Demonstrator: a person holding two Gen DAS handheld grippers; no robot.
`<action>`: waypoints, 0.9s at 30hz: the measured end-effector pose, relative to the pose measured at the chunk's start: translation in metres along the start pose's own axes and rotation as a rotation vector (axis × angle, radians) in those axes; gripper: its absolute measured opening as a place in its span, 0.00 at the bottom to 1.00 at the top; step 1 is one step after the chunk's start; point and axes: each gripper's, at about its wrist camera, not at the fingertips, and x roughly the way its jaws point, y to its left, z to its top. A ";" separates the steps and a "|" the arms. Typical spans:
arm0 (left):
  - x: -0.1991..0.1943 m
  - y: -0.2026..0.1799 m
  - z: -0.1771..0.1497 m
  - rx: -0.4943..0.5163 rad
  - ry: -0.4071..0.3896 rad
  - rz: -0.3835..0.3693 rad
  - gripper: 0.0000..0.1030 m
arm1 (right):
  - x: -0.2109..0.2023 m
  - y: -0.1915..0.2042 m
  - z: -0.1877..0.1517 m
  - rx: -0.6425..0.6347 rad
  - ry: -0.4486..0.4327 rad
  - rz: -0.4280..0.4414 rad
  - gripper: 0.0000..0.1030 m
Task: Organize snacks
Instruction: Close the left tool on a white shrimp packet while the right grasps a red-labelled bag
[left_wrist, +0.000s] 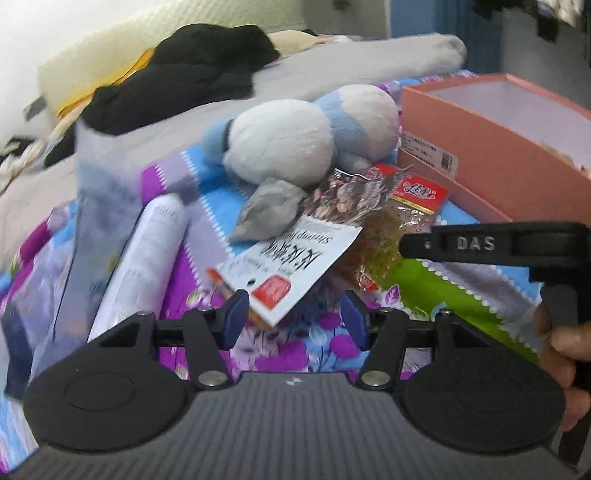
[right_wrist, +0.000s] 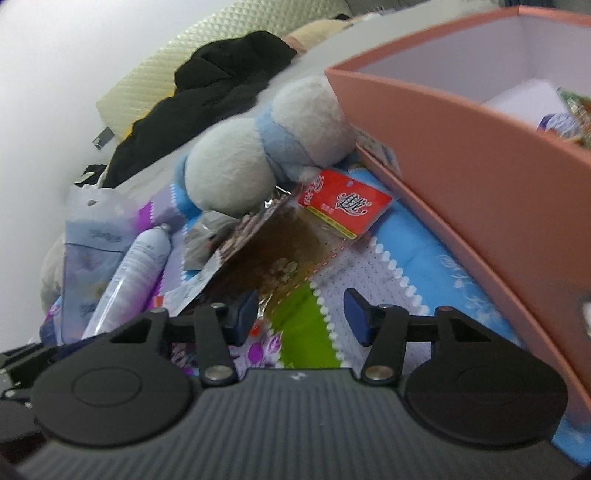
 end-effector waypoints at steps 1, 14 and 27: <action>0.005 -0.002 0.002 0.018 -0.003 0.005 0.60 | 0.005 0.000 0.001 -0.003 -0.006 0.001 0.50; 0.051 -0.008 0.015 0.096 -0.032 0.005 0.52 | 0.041 -0.003 0.011 0.010 -0.024 0.014 0.43; 0.059 -0.011 0.015 0.068 -0.031 -0.022 0.18 | 0.058 -0.008 0.021 0.025 -0.038 0.011 0.09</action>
